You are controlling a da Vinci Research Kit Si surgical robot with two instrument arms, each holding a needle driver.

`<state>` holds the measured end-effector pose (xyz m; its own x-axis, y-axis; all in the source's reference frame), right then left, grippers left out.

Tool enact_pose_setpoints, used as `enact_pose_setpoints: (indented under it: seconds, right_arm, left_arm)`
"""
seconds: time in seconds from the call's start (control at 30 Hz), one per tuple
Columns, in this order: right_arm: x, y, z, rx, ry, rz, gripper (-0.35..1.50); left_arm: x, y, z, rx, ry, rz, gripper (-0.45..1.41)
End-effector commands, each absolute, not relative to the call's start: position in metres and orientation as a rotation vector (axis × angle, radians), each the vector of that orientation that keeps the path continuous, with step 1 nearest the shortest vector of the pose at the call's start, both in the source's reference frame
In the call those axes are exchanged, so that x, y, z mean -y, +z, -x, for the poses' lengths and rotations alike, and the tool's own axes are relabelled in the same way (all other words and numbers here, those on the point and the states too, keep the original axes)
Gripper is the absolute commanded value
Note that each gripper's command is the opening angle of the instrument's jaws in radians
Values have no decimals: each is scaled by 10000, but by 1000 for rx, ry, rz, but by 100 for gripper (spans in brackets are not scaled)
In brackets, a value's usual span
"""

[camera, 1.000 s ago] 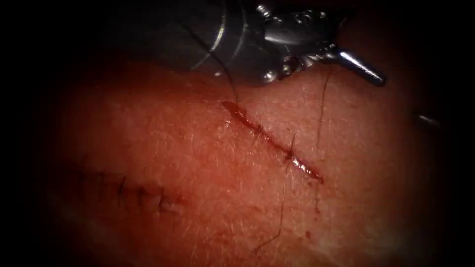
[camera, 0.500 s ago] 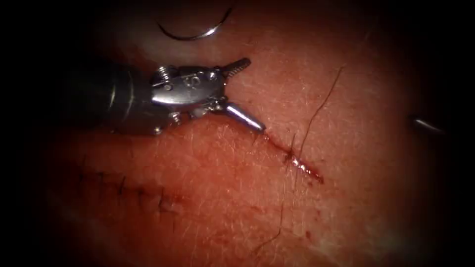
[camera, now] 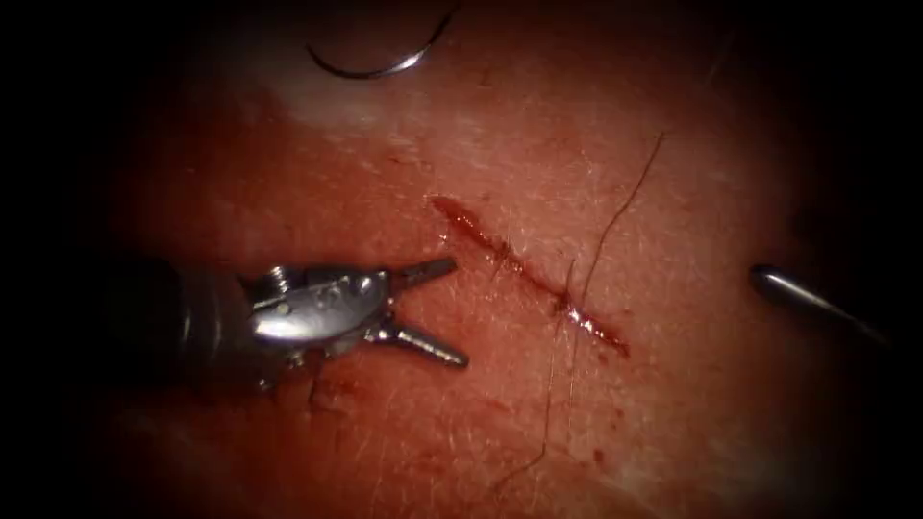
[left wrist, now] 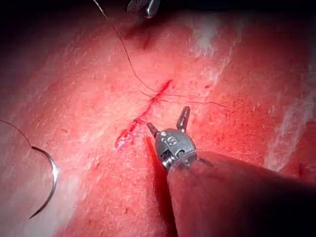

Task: Wound Closure

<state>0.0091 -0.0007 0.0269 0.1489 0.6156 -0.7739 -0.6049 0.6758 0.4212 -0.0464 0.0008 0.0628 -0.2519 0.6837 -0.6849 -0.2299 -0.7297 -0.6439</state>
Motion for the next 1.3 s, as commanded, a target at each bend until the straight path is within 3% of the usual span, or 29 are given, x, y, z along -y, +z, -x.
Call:
enact_pose_setpoints:
  seconds: [0.03, 0.1, 0.13, 0.23, 0.6, 0.77, 0.83, 0.93, 0.97, 1.0, 1.3]
  right_arm:
    - [21, 270, -101, -1115, 872, -27, 111]
    - [29, 265, -111, -1121, 855, -41, 109]
    - [33, 262, -116, -1126, 845, -43, 109]
    - [39, 258, -126, -1117, 830, -57, 108]
    - [55, 251, -155, -1080, 801, -87, 108]
    - [58, 252, -166, -1072, 782, -102, 106]
    - [59, 252, -170, -1072, 778, -106, 104]
    - [60, 253, -175, -1070, 778, -107, 104]
    - [61, 253, -176, -1068, 778, -107, 104]
    - [62, 253, -178, -1068, 773, -103, 106]
    - [67, 252, -193, -1080, 739, -131, 103]
  left_arm:
    - [0, 632, 470, 564, 2010, 1404, 37]
    - [20, 620, 486, 589, 1989, 1353, 39]
    - [34, 614, 499, 592, 1999, 1306, 59]
    - [50, 610, 517, 582, 2044, 1198, 71]
    - [95, 639, 547, 625, 2162, 784, 76]
    - [103, 653, 543, 631, 2194, 686, 69]
    - [106, 656, 543, 625, 2204, 669, 56]
    - [107, 656, 543, 642, 2194, 667, -3]
    - [105, 655, 542, 645, 2194, 667, -34]
    - [103, 654, 541, 649, 2194, 668, -42]
    - [81, 642, 529, 648, 2177, 696, -45]
